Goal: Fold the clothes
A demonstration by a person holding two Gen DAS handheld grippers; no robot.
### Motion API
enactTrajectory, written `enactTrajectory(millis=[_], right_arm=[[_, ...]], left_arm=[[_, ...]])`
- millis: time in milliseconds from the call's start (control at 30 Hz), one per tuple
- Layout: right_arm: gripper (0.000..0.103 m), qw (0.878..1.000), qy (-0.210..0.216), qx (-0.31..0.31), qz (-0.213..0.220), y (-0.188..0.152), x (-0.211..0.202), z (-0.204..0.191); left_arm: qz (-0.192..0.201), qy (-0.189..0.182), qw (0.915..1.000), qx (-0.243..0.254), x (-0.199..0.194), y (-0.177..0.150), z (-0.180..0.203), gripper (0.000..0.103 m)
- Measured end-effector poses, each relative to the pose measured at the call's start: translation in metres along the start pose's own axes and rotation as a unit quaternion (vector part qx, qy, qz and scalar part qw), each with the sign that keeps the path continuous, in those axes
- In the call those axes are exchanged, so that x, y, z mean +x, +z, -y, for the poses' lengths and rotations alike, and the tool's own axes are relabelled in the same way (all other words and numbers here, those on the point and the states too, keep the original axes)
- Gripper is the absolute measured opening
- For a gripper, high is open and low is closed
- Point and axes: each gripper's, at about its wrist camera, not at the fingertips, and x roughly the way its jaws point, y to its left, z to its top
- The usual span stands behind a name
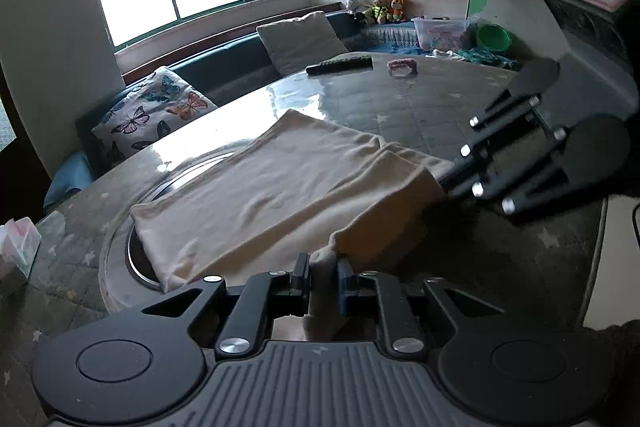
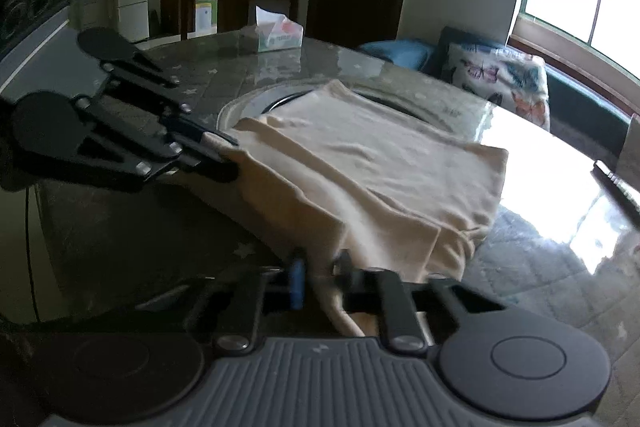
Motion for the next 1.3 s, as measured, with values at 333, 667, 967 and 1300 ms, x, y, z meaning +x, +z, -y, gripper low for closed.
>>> enactTrajectory(millis=[333,667,967,1300], right_arm=[[0.01,0.999,-0.003,0.035,0.033,0.018,-0.015,0.011],[0.008,0.998,-0.011,0.037,0.058,0.018,-0.034,0.003],[0.008,0.996,0.007,0.029,0.087,0.008,-0.097,-0.014],[0.008,0.994,0.001,0.013,0.107,0.027,-0.122,-0.014]], left_arm=[[-0.019,0.053,0.9957,0.074,-0.005,-0.029,0.015,0.062],[-0.007,0.057,0.9968,0.056,-0.024,-0.031,0.009,0.006],[0.022,0.02,0.9992,0.029,-0.097,-0.024,0.03,0.006],[0.047,0.046,0.9977,-0.013,-0.096,0.004,0.008,0.006]])
